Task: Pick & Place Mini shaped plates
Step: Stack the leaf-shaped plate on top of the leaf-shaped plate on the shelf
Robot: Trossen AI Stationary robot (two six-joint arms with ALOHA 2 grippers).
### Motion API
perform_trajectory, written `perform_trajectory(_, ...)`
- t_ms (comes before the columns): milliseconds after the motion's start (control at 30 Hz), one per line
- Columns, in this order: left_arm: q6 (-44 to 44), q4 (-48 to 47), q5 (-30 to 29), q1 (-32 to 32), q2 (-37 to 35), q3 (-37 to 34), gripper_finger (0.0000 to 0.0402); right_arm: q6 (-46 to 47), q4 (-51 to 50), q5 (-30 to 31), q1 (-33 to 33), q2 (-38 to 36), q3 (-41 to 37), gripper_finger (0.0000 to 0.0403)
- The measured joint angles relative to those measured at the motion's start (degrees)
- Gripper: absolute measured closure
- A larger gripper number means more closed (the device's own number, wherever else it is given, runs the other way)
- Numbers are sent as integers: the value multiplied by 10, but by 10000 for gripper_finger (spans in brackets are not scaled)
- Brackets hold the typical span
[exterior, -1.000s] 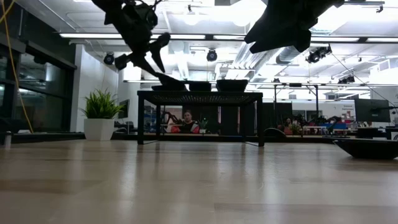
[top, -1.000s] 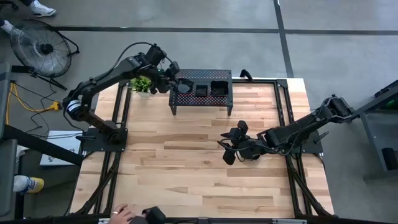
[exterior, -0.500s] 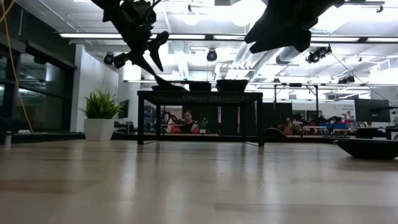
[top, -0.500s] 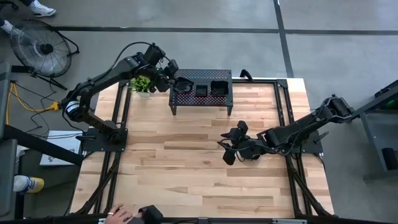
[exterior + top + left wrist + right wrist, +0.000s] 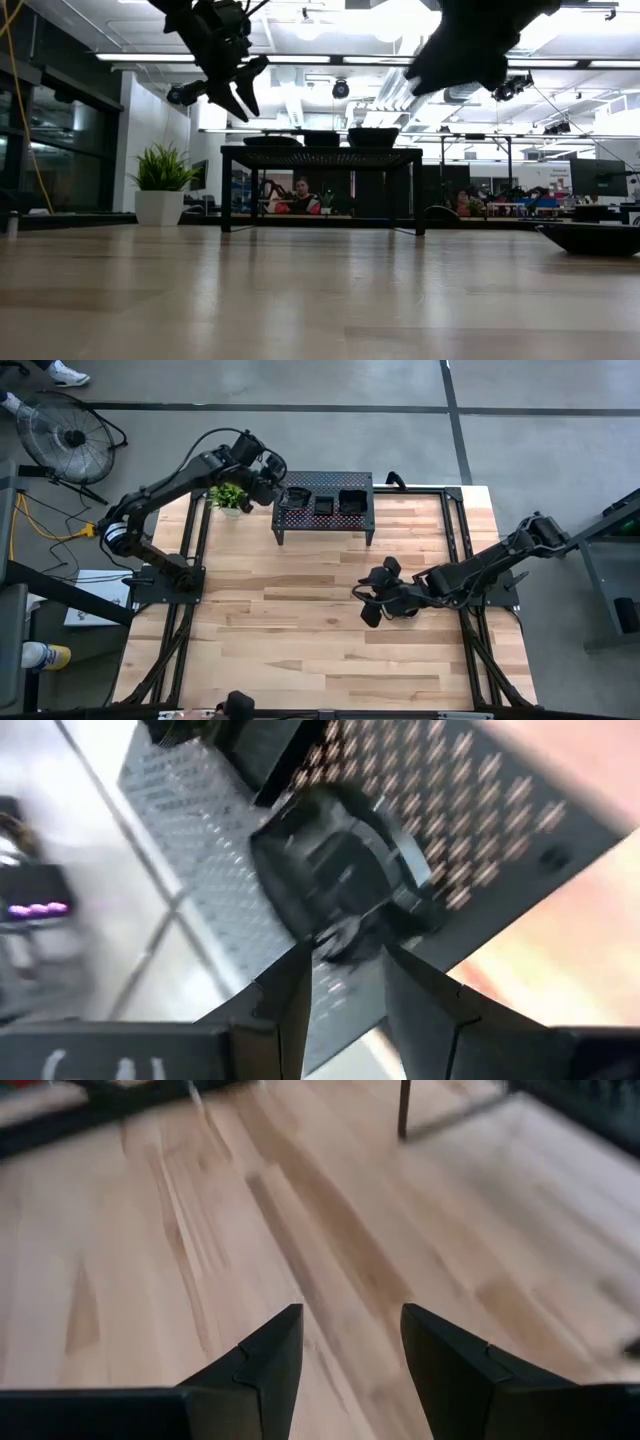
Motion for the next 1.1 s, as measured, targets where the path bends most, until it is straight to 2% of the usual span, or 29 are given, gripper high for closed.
perform_trajectory(67, -40, -25, 18, -7, -7, 0, 284, 32, -49, -19, 0, -7, 0, 237)
perform_trajectory(167, -77, -61, 76, -28, -17, 0, 284, 97, -138, -38, 0, -20, 0, 237)
perform_trajectory(300, -111, -89, 126, -76, -26, 0, 284, 160, -227, -63, 0, -34, 0, 237)
perform_trajectory(500, -147, -121, 86, -200, -26, 0, 284, 239, -338, -102, 1, -33, 0, 237)
perform_trajectory(667, -181, -127, 48, -296, -26, 0, 284, 347, -428, -129, 20, -32, -1, 237)
perform_trajectory(933, -223, -117, 45, -373, -26, 0, 284, 466, -422, -153, 142, -32, -55, 237)
perform_trajectory(1100, -247, -109, 28, -408, -26, 0, 284, 459, -415, -137, 219, -32, -57, 237)
